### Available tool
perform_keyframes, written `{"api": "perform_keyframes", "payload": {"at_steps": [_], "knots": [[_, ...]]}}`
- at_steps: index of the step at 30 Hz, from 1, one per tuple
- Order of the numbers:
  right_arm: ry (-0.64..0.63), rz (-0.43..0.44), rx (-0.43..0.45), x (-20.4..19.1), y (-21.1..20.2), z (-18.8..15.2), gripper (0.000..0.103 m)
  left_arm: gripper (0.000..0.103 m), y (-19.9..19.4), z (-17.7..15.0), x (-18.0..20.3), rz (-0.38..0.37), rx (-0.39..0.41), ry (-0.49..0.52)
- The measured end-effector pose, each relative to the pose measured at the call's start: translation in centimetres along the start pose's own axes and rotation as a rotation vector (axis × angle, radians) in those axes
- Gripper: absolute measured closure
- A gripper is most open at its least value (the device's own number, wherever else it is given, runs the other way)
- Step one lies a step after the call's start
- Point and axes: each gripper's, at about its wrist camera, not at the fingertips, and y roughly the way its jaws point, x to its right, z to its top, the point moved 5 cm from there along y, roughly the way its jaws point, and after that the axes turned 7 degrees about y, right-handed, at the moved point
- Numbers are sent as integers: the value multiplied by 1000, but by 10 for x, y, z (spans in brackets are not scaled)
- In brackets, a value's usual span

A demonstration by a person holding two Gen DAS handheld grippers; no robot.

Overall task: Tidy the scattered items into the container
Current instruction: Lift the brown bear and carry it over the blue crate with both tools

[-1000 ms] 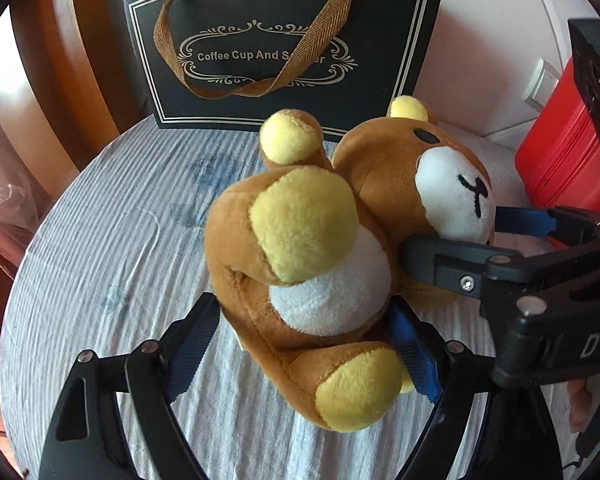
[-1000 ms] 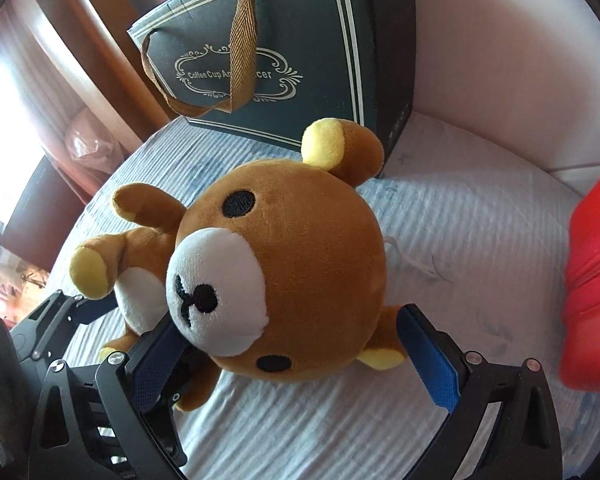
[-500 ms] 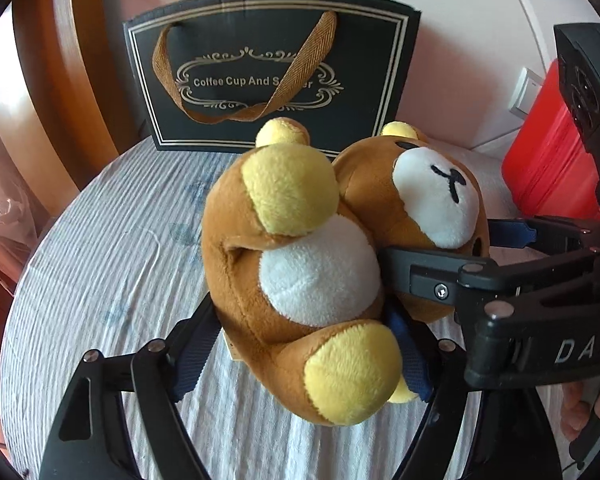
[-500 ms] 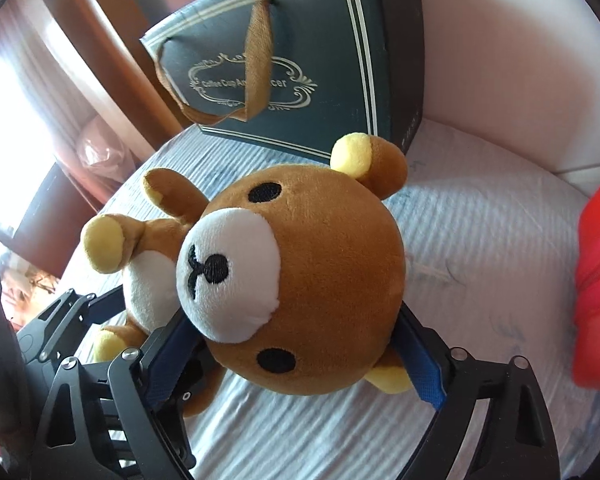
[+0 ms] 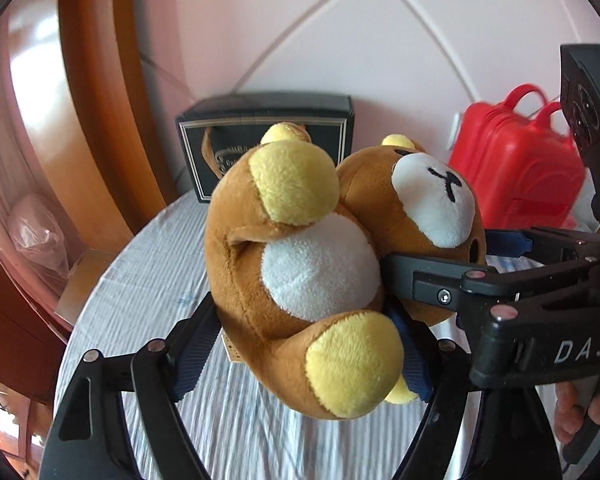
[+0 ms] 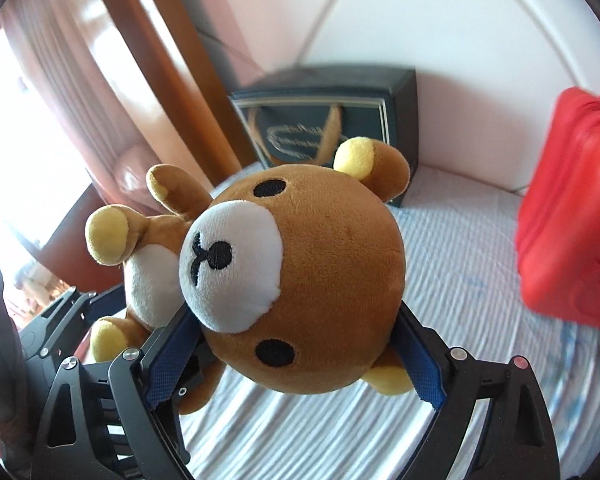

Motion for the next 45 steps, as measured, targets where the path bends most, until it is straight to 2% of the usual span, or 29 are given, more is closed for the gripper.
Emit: {"api": "perform_keyframes", "payload": {"at_steps": [7,12,16,22,30,33,40,45], "knots": [[-3,35,81,-38,-113,-46,11,24,-114,-14,21,14,80,14],[-50,41,148,-61,-191,-80,11,24,-194,-34,52,44,158,18],[-81,46,183,-72,-241,-108,11,24,-238,-51,73,59,192,21],[-81,19,236,-81,-300,-143,11,24,-295,-70,102,28,245,52],[-21,-75,310,-78,-362,-194,11,24,-351,-101,138,-78,297,136],[8,-127,327,-71,-384,-213,11,24,-368,-110,165,-131,305,167],[88,-260,392,-34,-461,-259,11,24,-409,-113,251,-264,356,258],[139,-333,445,10,-520,-284,11,24,-435,-108,335,-339,387,330]]}}
